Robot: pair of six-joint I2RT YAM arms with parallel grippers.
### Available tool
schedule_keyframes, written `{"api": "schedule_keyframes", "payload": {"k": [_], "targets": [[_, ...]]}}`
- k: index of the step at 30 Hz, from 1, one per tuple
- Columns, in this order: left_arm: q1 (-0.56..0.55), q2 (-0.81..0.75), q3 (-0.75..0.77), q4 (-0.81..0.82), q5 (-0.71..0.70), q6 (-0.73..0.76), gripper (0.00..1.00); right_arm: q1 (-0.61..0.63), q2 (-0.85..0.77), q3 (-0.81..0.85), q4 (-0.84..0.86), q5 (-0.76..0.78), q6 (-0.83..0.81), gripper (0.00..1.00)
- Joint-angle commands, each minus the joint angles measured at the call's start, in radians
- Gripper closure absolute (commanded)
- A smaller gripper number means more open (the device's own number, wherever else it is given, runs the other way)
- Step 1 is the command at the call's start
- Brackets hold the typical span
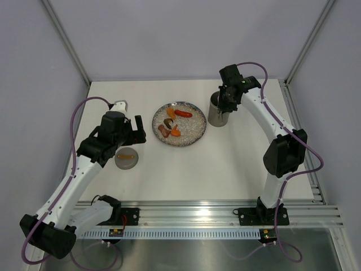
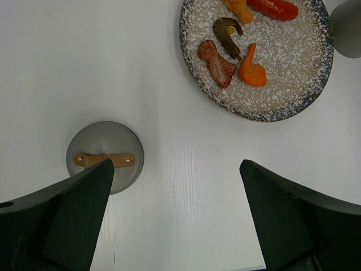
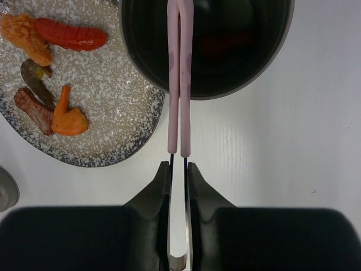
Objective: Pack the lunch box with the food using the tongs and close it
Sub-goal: Place the fake food in the packing box, then pick up the fake food from the plate.
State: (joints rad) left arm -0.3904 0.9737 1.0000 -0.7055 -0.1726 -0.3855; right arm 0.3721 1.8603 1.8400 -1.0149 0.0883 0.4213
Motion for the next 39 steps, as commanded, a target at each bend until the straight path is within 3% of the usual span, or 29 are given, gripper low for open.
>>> {"api": "schedule_keyframes", "payload": {"k": [1, 4, 10, 19, 26, 39], "targets": [[-0.002, -0.006, 0.025, 0.038, -0.002, 0.0, 0.01, -0.005, -0.052, 0.038, 0.039, -0.015, -0.018, 0.9], [-0.002, -0.012, 0.022, 0.044, 0.001, -0.001, 0.01, -0.004, -0.07, 0.048, 0.033, -0.018, -0.026, 0.95], [-0.002, -0.015, 0.017, 0.046, 0.007, -0.007, 0.01, 0.051, -0.124, 0.067, 0.027, 0.014, -0.062, 0.96], [-0.002, -0.02, 0.025, 0.037, -0.013, -0.023, 0.01, 0.257, -0.112, -0.02, 0.065, -0.076, -0.096, 0.91], [-0.002, -0.021, 0.025, 0.032, -0.007, -0.032, 0.01, 0.307, -0.033, -0.082, 0.098, -0.162, -0.082, 0.85], [-0.002, -0.023, 0.026, 0.028, 0.015, -0.033, 0.01, 0.307, 0.215, 0.165, 0.016, -0.182, -0.122, 0.79]]}}
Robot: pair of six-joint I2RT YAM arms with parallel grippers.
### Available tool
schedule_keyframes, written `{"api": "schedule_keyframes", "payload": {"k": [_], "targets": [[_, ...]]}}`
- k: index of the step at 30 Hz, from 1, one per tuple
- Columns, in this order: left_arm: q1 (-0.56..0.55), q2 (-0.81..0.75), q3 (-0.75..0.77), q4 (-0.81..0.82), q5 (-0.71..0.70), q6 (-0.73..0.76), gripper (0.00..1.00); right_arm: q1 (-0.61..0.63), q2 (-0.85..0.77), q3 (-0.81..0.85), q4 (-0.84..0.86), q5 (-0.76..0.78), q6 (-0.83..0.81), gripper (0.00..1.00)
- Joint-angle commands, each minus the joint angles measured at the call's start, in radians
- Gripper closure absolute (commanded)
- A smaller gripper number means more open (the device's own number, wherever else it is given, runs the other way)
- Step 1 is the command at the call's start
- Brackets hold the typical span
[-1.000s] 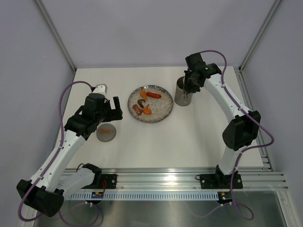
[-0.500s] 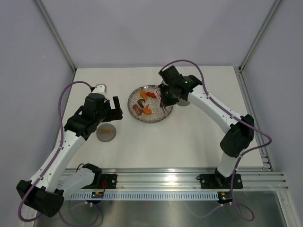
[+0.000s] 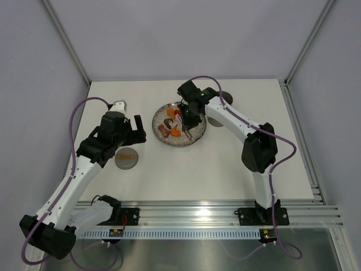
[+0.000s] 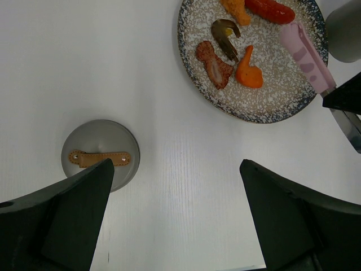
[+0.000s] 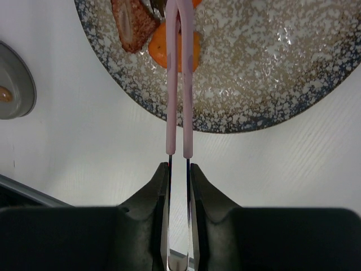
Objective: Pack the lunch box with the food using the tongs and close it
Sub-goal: Pick up the fake food from the plate.
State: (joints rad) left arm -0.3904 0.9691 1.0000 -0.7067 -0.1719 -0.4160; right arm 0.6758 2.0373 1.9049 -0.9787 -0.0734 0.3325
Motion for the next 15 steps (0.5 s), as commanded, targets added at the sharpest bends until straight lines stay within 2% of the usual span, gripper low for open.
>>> {"api": "schedule_keyframes", "payload": {"k": [1, 6, 15], "targets": [[-0.002, -0.018, 0.028, 0.027, 0.014, -0.001, 0.01, 0.002, 0.055, 0.139, -0.026, -0.017, -0.035, 0.79], [-0.002, -0.026, 0.028, 0.021, 0.005, 0.0, 0.01, 0.004, 0.187, 0.313, -0.097, 0.018, -0.043, 0.77], [-0.002, -0.03, 0.038, 0.006, -0.008, 0.003, 0.01, 0.002, 0.316, 0.479, -0.137, 0.063, -0.023, 0.73]]}}
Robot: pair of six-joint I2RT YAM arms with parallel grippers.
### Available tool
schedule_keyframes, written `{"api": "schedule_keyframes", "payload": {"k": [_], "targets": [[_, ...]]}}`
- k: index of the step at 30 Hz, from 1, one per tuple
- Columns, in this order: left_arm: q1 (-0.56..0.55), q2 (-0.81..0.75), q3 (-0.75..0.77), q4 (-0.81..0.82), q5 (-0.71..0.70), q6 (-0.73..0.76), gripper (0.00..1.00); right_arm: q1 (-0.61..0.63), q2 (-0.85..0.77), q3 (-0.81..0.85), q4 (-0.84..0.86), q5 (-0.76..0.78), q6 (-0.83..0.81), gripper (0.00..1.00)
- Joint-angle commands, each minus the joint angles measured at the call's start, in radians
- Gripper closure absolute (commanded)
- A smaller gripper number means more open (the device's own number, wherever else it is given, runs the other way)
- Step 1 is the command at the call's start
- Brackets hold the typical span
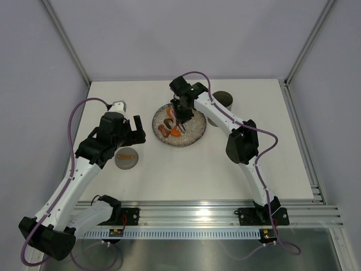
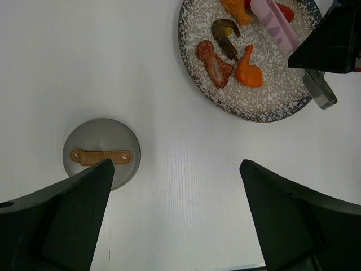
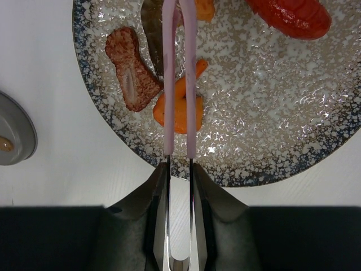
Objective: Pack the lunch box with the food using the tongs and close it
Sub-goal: Pick up the fake food from the plate.
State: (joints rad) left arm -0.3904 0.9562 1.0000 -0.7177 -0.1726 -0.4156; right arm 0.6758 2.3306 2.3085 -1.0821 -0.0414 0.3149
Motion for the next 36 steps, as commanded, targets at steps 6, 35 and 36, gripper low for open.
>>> {"api": "schedule_keyframes", "payload": {"k": [6, 35, 36], "targets": [[-0.002, -0.017, 0.04, 0.017, -0.005, 0.006, 0.01, 0.002, 0.084, 0.152, -0.039, 0.037, 0.015, 0.66], [-0.002, -0.028, 0.029, 0.007, -0.033, 0.018, 0.01, 0.002, 0.191, 0.247, -0.027, 0.052, 0.047, 0.55], [-0.002, -0.028, 0.029, 0.008, -0.033, 0.018, 0.01, 0.002, 0.194, 0.249, -0.027, 0.049, 0.049, 0.55]]}}
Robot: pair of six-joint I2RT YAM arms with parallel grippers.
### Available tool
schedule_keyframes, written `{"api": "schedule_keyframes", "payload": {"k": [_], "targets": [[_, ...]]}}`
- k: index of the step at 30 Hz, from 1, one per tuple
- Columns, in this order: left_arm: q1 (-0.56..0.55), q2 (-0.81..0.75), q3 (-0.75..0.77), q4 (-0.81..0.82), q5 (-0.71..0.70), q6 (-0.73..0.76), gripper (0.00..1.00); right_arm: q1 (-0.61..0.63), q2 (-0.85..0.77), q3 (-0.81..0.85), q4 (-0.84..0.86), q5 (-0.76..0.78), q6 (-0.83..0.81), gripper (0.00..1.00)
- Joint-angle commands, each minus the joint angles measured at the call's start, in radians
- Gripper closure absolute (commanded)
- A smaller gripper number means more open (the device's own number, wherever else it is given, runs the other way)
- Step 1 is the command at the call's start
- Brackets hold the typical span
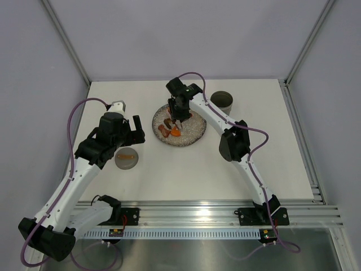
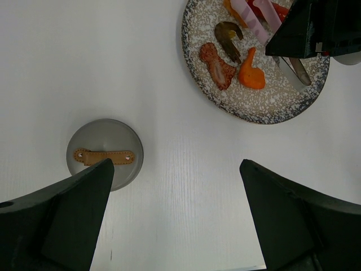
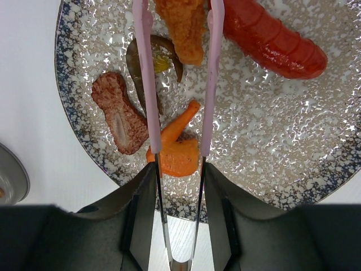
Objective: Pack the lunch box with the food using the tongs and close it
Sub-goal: Pick up the fake food from the plate.
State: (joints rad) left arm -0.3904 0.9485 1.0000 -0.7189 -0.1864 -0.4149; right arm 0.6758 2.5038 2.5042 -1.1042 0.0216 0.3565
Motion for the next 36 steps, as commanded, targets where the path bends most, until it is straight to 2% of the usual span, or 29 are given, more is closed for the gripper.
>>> {"api": "schedule_keyframes", "payload": {"k": [1, 22, 30, 36], "targets": [[-0.002, -0.02, 0.029, 0.009, -0.019, 0.016, 0.01, 0.002, 0.023, 0.054, -0.006, -0.014, 0.009, 0.55], [-0.002, -0.028, 0.022, 0.003, -0.027, 0.022, 0.01, 0.002, 0.086, 0.136, -0.022, -0.08, 0.022, 0.51], [-0.002, -0.033, 0.012, 0.001, -0.028, 0.022, 0.01, 0.004, 0.105, 0.151, -0.052, 0.001, 0.007, 0.51], [-0.002, -0.03, 0.015, 0.001, -0.022, 0.016, 0.01, 0.004, 0.116, 0.154, -0.048, -0.003, -0.002, 0.5]]}}
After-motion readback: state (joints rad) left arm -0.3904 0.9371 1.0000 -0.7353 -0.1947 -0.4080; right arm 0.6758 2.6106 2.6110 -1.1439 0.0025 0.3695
